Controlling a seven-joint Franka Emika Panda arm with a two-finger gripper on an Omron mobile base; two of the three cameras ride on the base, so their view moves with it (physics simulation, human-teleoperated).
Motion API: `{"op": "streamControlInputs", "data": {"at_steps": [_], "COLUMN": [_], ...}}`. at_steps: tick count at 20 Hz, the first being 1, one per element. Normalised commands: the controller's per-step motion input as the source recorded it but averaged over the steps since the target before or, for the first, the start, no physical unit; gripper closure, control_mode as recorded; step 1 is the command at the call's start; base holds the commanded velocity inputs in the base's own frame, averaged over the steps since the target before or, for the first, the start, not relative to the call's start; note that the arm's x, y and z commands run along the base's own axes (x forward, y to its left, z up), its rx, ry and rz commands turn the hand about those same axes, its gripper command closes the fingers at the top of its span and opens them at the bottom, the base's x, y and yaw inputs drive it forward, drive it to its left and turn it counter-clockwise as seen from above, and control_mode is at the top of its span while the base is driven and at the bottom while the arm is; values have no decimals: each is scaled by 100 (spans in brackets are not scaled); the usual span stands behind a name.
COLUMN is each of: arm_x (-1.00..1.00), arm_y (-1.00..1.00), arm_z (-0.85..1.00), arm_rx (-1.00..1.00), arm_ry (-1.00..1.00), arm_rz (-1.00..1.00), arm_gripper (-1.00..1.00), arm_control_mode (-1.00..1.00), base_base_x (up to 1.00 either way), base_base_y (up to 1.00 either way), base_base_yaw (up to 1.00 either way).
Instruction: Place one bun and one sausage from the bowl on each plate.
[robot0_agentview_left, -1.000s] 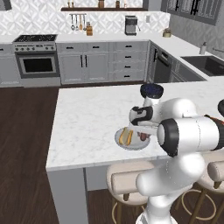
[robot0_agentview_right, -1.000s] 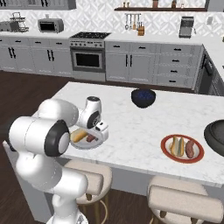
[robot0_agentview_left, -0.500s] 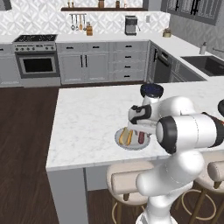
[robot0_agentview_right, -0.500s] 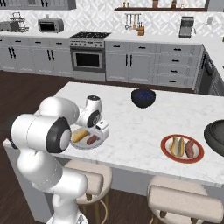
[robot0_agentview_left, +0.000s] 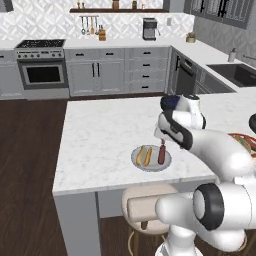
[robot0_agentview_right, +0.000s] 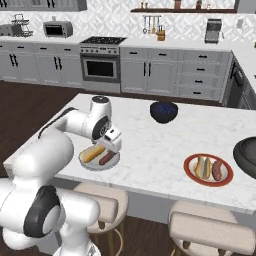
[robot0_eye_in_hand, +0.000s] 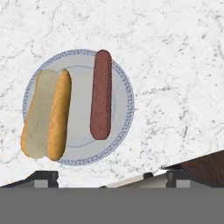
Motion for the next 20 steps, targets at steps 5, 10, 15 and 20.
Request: {"op": "streamControlInputs", "data": {"at_steps": [5, 10, 15, 20], "arm_x": [-100, -100, -91, -96], "arm_y": [-12, -25, -81, -95], "arm_z": [100, 100, 47, 10], "arm_rx": [0, -3, -3, 0], "arm_ry": [-8, -10, -2, 0], "arm_rz": [0, -1, -15, -21], "arm_gripper": [-100, -100, -100, -100], "arm_control_mode": [-100, -100, -100, -100], "base_base_x": [0, 0, 0, 0], "base_base_y": [0, 0, 0, 0], "base_base_yaw": [0, 0, 0, 0]}}
